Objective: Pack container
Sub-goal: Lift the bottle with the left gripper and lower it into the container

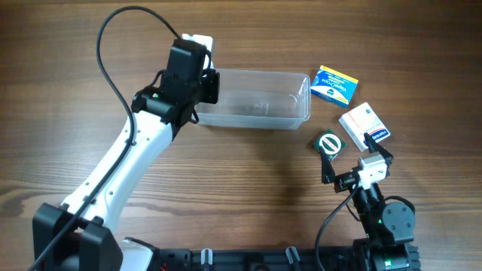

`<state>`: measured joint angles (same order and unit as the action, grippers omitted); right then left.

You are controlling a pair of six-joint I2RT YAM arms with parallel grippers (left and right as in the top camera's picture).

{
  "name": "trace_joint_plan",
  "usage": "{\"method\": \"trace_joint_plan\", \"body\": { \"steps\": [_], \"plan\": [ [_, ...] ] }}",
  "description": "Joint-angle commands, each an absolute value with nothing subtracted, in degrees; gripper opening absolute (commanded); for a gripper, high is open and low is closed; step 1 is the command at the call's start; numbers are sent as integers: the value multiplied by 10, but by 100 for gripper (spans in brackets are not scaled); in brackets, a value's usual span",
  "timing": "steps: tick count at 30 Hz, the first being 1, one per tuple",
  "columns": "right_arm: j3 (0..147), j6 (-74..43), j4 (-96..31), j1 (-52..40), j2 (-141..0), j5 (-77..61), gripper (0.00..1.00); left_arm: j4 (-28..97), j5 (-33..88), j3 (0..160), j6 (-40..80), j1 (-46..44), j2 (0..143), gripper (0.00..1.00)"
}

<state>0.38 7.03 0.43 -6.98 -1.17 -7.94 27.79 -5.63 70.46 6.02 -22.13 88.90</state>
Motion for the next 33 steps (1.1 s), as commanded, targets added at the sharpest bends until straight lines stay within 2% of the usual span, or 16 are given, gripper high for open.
{"method": "trace_joint_plan", "body": {
  "steps": [1, 7, 33],
  "plan": [
    [3, 75, 7, -71, -8, -91, 100, 269, -76, 720, 53, -210, 908, 26],
    [3, 75, 8, -71, -8, -91, 100, 277, -76, 720, 83, -181, 942, 24],
    [3, 75, 7, -71, -8, -91, 100, 284, -76, 720, 79, -181, 1005, 22]
  ]
}}
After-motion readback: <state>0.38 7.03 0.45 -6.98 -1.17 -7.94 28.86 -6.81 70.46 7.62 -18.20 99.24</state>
